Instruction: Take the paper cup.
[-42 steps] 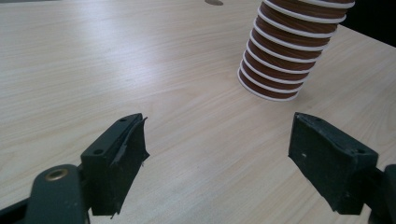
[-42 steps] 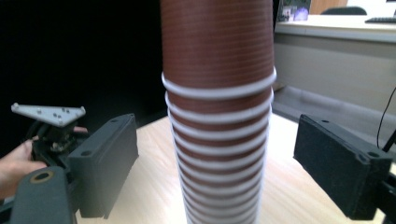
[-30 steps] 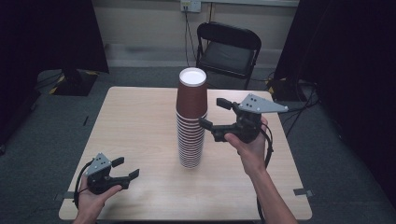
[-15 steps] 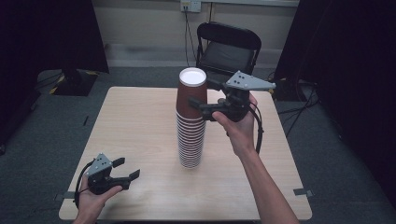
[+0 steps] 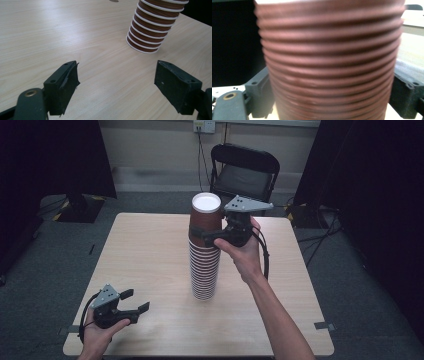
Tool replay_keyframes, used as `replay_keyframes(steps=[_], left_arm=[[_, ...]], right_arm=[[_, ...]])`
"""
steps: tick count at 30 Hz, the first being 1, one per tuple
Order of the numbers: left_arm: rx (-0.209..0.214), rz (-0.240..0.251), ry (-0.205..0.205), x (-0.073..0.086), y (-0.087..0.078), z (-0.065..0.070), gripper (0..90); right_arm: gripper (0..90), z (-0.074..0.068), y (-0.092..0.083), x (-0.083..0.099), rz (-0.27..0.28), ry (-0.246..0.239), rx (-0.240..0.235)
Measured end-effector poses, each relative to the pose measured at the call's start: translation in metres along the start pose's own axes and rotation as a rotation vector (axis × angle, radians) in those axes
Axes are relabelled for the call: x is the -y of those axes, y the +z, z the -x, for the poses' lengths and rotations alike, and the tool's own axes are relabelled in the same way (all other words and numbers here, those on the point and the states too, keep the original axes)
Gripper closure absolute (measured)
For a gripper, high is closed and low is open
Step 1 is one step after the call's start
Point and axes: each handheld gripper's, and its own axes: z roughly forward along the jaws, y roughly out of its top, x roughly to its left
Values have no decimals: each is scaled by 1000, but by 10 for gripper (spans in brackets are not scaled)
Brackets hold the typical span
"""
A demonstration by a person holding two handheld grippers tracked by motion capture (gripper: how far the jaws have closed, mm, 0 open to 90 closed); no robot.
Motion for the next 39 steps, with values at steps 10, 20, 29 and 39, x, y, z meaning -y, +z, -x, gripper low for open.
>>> replay_keyframes(steps=[10, 20, 29, 39], left_arm=[[0, -1, -1, 0, -1, -1, 190], [-4, 1, -12, 0, -2, -2, 190], [-1, -3, -13, 1, -1, -2, 192], [3, -4, -17, 1, 0, -3, 192]], right_arm=[[94, -3, 12, 6, -37, -13, 31], [94, -4, 9, 10, -34, -33, 38], [101, -3, 8, 9, -27, -30, 39], [107, -3, 6, -2, 4, -28, 31]])
